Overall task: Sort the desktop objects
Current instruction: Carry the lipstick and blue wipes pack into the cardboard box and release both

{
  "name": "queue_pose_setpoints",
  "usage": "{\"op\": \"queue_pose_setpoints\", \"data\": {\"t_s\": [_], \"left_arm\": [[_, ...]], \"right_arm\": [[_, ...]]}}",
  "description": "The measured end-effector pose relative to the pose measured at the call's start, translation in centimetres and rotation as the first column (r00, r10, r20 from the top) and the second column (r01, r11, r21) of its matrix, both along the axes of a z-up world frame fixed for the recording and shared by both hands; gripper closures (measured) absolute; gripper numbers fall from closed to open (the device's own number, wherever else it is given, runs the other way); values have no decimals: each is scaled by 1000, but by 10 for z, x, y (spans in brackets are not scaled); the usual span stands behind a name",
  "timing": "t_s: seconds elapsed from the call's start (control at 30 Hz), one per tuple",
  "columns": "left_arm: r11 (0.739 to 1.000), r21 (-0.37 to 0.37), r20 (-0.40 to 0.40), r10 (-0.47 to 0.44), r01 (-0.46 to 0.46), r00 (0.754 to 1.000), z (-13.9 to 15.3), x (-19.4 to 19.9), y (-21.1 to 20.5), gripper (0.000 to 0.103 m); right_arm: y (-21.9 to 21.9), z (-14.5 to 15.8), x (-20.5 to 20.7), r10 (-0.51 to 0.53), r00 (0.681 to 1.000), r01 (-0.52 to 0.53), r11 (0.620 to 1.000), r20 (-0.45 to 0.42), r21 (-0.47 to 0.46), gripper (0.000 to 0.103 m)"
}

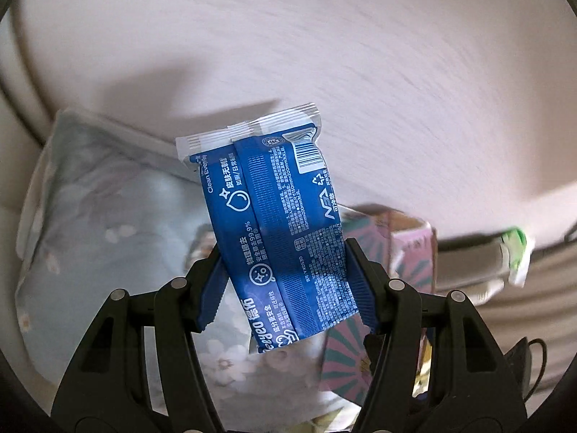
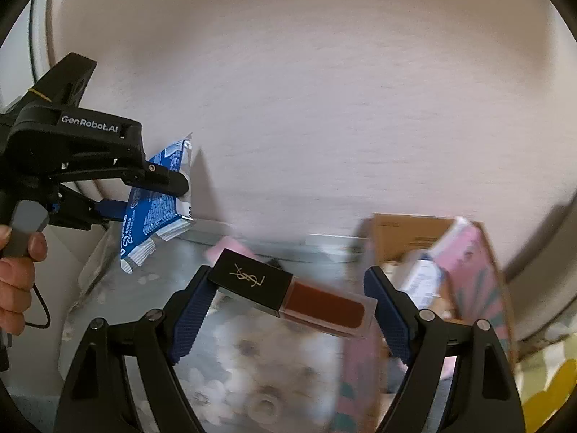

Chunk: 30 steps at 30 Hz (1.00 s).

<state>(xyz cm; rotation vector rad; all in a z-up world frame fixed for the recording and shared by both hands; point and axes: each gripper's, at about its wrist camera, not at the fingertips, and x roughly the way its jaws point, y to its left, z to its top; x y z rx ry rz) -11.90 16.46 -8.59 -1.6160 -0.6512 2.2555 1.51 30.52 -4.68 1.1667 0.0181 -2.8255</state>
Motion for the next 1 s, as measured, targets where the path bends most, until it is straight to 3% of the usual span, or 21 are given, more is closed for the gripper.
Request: {"op": "queue_pose_setpoints", "data": {"t_s": [0.07,0.27,0.3,0.43,0.57,0.7,1.0], "left_arm": [[999,5,-10,-50,50,999,2,-3,3,45],[974,13,-20,-224,224,974,10,-10,62,45],[969,10,-22,-246,246,969,-8,-6,56,45],[937,-11,-13,-348,348,937,-24,-13,75,45],[903,-28,9,-429,429,903,-33,-12,119,45],[864,-44,16,-501,501,865,-64,-1,160,45],[796,-90,53,-596,598,801,-93,10,224,45]], "right_arm": [[12,4,6,-31,1000,31,1000,0,5,22],[52,10,32,-147,989,147,989,5,14,22],[58,10,37,-167,986,166,986,9,15,22],[81,5,58,-231,972,231,973,38,14,22],[101,-9,71,-287,956,287,958,68,4,22],[115,-18,77,-317,944,319,948,90,-5,22],[137,-40,80,-334,933,343,939,136,-41,22]]}}
